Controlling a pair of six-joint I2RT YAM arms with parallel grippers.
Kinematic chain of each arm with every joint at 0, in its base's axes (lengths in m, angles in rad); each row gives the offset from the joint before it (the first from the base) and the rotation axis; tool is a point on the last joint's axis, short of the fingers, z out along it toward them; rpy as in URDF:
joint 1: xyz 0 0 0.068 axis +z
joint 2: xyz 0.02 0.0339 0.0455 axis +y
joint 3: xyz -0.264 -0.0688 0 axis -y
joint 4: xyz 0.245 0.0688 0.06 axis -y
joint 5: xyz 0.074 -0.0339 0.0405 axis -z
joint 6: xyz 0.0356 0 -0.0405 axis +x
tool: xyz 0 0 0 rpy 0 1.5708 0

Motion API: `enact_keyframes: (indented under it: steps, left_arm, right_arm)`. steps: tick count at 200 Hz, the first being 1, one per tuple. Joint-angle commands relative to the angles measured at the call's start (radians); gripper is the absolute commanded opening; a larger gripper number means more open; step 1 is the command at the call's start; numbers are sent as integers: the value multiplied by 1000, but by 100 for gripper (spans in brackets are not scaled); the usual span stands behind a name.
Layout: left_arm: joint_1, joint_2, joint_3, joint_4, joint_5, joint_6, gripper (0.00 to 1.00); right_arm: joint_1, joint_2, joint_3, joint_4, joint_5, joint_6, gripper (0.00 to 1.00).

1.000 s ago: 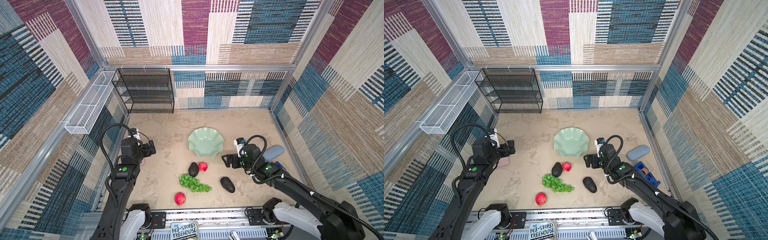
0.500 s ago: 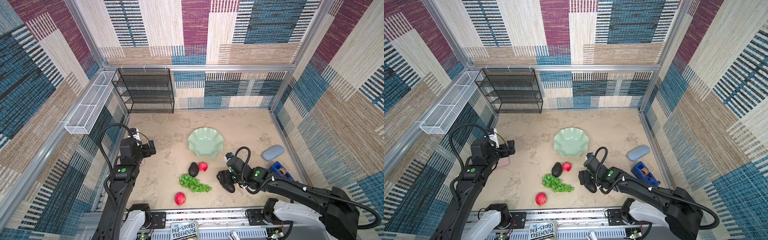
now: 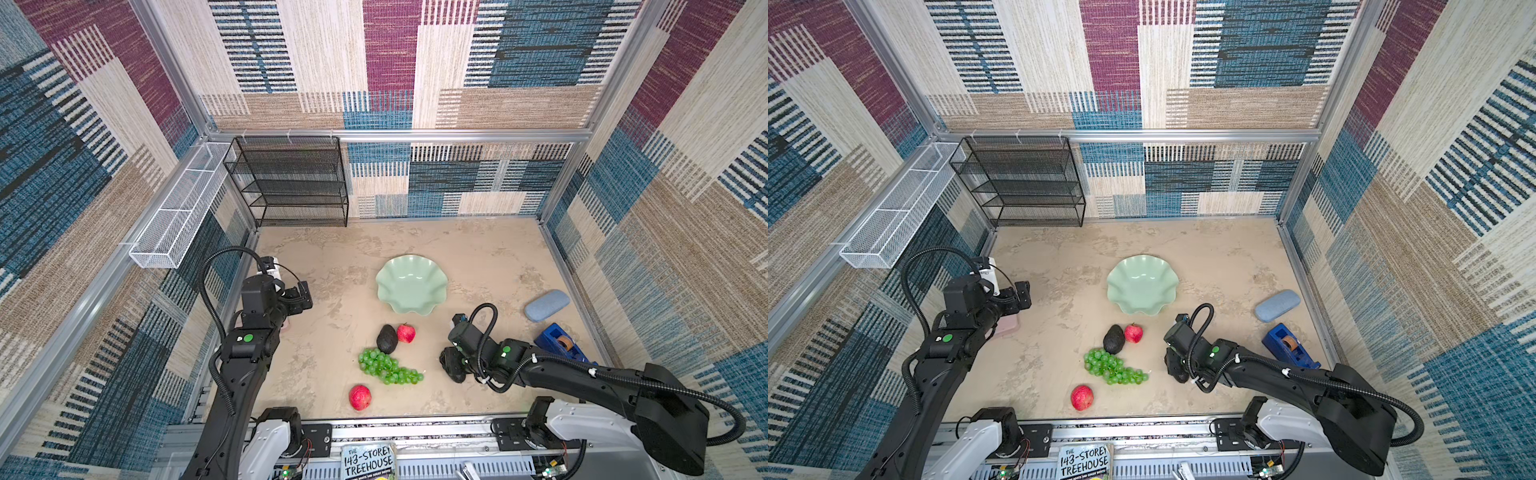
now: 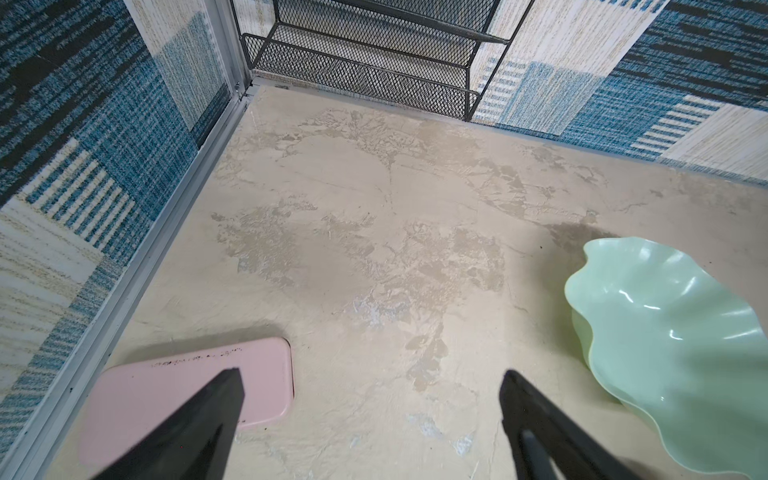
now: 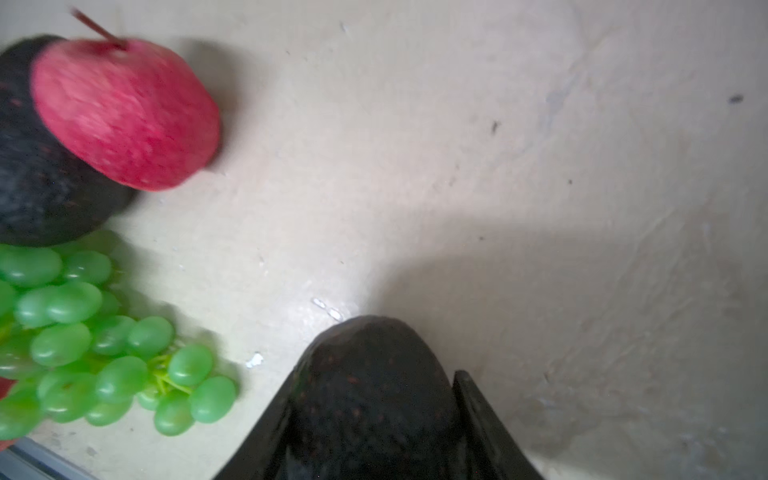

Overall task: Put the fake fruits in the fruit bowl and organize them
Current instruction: 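Grasp the avocado with the right gripper and carry it into the bowl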

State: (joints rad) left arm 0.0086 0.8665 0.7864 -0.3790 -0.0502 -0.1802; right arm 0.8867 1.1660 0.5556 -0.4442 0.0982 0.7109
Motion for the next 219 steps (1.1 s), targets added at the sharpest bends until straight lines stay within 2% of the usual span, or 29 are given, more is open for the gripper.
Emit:
enact_keyframes:
  steps: [1, 36, 66, 82, 108, 133, 164, 219]
  left_arm:
    - [0, 5, 1, 5, -17, -16, 99]
    - [1, 13, 0, 0, -23, -17, 99]
    - [1, 18, -2, 0, -26, -19, 99]
    - [0, 24, -4, 2, -20, -23, 99]
    - [-1, 34, 2, -11, -16, -25, 99]
    - [0, 40, -2, -3, 8, -28, 99]
    - [0, 54, 0, -18, 23, -28, 99]
    - [-1, 75, 31, -141, 107, -61, 97]
  right_arm:
    - [1, 16, 95, 18, 43, -40, 45]
    - [-31, 106, 353, -4, 77, -156, 45]
    - [-129, 275, 511, 104, 44, -255, 46]
    - [-181, 375, 580, 166, -10, -287, 46]
    - [-212, 551, 699, 206, -33, -362, 46]
    - [-240, 680, 753, 247, -77, -385, 46]
    - [-254, 796, 788, 296, -77, -401, 46]
    - [-266, 885, 815, 329, -75, -395, 52]
